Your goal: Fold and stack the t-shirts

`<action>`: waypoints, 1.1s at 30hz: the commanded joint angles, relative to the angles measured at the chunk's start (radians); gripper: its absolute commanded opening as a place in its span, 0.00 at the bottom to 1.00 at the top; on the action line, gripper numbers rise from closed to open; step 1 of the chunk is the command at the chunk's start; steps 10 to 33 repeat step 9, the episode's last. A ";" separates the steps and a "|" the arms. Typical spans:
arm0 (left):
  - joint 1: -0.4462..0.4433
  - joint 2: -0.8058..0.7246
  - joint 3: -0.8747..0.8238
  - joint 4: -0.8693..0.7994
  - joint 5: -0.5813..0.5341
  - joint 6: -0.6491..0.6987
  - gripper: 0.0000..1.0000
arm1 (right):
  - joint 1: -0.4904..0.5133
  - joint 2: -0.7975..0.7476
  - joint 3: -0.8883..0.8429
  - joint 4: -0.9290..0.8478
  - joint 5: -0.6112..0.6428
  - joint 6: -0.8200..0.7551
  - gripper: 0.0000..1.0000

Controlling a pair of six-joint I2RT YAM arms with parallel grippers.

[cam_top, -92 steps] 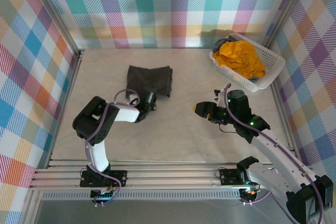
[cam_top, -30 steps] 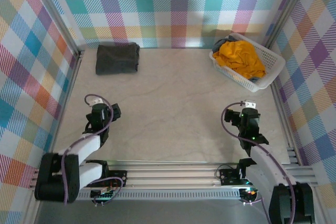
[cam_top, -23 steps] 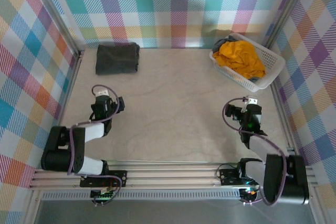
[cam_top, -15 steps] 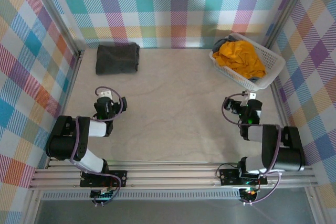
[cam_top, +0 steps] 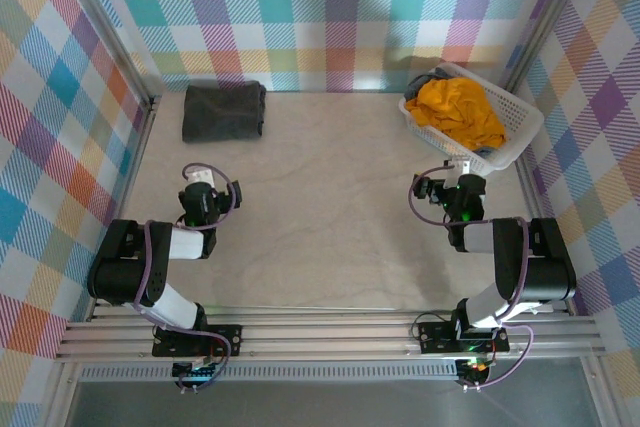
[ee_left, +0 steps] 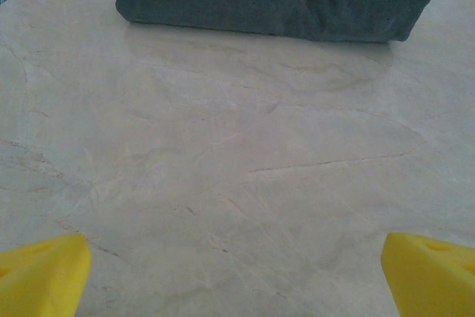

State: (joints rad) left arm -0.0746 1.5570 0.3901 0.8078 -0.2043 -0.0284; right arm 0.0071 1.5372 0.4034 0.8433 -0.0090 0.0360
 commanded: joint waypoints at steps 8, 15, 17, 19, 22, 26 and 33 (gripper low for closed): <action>-0.008 0.007 0.021 0.015 -0.022 0.019 1.00 | -0.003 -0.002 0.006 -0.014 -0.011 -0.026 1.00; -0.008 0.007 0.020 0.014 -0.020 0.019 1.00 | -0.003 -0.002 0.007 -0.011 -0.011 -0.027 1.00; -0.008 0.007 0.020 0.014 -0.020 0.019 1.00 | -0.003 -0.002 0.007 -0.011 -0.011 -0.027 1.00; -0.008 0.007 0.020 0.014 -0.020 0.019 1.00 | -0.003 -0.002 0.007 -0.011 -0.011 -0.027 1.00; -0.008 0.007 0.020 0.014 -0.020 0.019 1.00 | -0.003 -0.002 0.007 -0.011 -0.011 -0.027 1.00; -0.008 0.007 0.020 0.014 -0.020 0.019 1.00 | -0.003 -0.002 0.007 -0.011 -0.011 -0.027 1.00; -0.008 0.007 0.020 0.014 -0.020 0.019 1.00 | -0.003 -0.002 0.007 -0.011 -0.011 -0.027 1.00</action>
